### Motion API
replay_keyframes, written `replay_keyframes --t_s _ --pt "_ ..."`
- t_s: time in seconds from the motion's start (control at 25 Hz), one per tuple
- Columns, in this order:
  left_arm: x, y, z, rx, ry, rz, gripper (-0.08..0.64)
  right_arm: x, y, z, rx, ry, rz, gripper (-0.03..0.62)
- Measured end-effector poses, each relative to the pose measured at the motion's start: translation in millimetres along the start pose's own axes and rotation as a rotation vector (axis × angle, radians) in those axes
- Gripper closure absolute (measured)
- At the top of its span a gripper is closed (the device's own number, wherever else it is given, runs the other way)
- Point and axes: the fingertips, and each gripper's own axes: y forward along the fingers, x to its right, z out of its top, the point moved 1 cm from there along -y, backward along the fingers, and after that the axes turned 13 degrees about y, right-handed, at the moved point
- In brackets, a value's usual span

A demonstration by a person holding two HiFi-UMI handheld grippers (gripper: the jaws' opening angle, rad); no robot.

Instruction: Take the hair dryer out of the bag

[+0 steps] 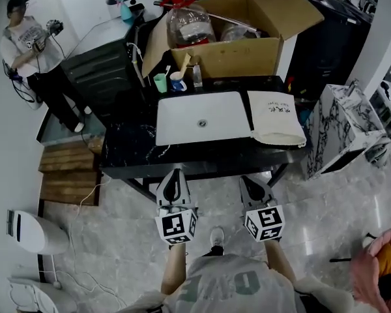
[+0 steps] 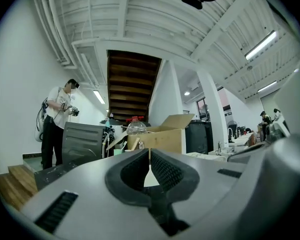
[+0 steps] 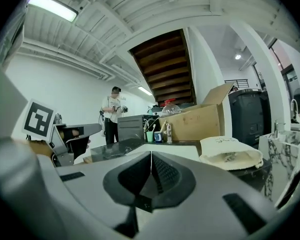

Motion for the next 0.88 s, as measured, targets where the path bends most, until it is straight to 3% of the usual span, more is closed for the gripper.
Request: replay_keyframes --t_s 0.36,0.88 --pt "-35 50 -26 -0.029 -0.026 0.03 0.528 14 63 20 0.025 -0.012 -0.023 0.563" --pt "-11 62 -22 -0.047 -0.037 0.025 0.528 23 83 27 0.035 0.009 -0.016 0.563"
